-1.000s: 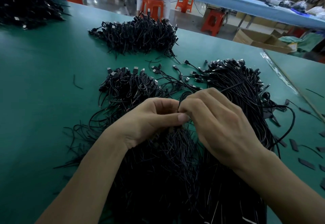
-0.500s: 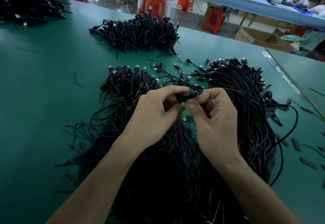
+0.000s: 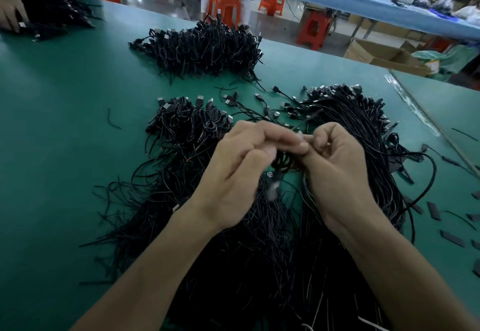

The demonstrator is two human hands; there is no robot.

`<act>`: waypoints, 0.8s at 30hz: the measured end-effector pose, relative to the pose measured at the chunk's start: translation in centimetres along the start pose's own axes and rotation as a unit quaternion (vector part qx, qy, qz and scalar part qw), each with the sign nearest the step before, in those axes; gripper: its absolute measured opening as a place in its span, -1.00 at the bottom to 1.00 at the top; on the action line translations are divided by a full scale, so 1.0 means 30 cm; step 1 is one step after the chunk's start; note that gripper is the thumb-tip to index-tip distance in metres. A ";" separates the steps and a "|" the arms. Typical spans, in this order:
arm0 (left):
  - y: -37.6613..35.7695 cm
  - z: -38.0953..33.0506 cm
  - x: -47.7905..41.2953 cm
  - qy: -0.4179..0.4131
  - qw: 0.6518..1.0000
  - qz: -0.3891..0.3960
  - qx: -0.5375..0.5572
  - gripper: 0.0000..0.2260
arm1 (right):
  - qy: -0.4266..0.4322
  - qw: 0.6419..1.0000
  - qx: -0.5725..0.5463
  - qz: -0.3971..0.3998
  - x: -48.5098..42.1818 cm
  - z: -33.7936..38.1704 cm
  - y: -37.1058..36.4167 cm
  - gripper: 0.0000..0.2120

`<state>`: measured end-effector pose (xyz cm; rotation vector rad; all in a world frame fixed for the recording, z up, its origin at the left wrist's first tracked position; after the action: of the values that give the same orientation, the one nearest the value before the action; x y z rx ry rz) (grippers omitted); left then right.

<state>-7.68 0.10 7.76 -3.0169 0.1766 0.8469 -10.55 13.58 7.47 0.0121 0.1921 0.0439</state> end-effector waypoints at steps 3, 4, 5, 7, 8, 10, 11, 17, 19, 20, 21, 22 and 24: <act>-0.009 -0.002 0.002 -0.025 0.991 -0.012 -0.134 -0.86 | 0.026 0.999 0.009 -0.033 -0.007 0.014 0.031 -0.65; -0.011 0.001 0.002 -0.032 0.987 -0.014 -0.159 -0.89 | 0.037 0.998 0.014 -0.041 -0.007 0.018 0.035 -0.64; -0.015 0.006 0.004 -0.032 0.983 -0.015 -0.178 -0.87 | 0.047 0.998 0.020 -0.048 -0.004 0.023 0.037 -0.64; -0.019 0.028 0.006 -0.009 0.980 -0.008 -0.197 -0.87 | 0.065 0.996 0.018 -0.056 0.003 0.035 0.038 -0.63; -0.019 0.035 0.004 0.000 0.980 -0.004 -0.201 -0.88 | 0.074 0.996 0.014 -0.053 0.006 0.043 0.035 -0.63; -0.016 0.051 0.000 0.039 0.987 0.003 -0.156 -0.81 | 0.087 0.995 0.021 -0.035 0.013 0.055 0.020 -0.62; -0.012 0.061 -0.004 0.079 0.991 0.004 -0.105 -0.75 | 0.090 0.995 0.028 -0.021 0.017 0.056 0.009 -0.62; 0.031 0.089 -0.007 0.183 0.982 -0.024 0.047 -0.47 | 0.052 0.990 0.102 0.084 0.059 -0.003 -0.076 -0.58; 0.027 0.065 -0.012 0.144 0.989 -0.010 0.032 -0.40 | 0.030 0.991 0.106 0.078 0.055 -0.025 -0.067 -0.60; 0.022 0.048 -0.013 0.117 0.992 -0.007 0.042 -0.41 | 0.025 0.991 0.111 0.069 0.049 -0.029 -0.055 -0.64; 0.019 0.038 -0.014 0.094 0.994 -0.003 0.057 -0.44 | 0.023 0.991 0.119 0.057 0.040 -0.030 -0.040 -0.66; 0.014 0.033 -0.016 0.084 0.994 0.005 0.064 -0.45 | 0.021 0.991 0.125 0.043 0.029 -0.030 -0.023 -0.66; 0.001 0.039 -0.017 0.086 0.995 0.025 0.042 -0.51 | 0.017 0.993 0.114 0.008 0.007 -0.025 0.012 -0.61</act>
<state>-8.73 0.18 7.03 -3.0149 0.2813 0.5670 -10.51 13.96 6.68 0.2411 0.2302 0.0371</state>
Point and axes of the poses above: each hand's wrist, its own x-axis away from the middle knuckle, its own y-axis out of the back of the hand, z = x × y, the point moved 8 cm from there along -x, towards the middle knuckle, and after that the axes turned 3 degrees about x, right-handed, at the moved point
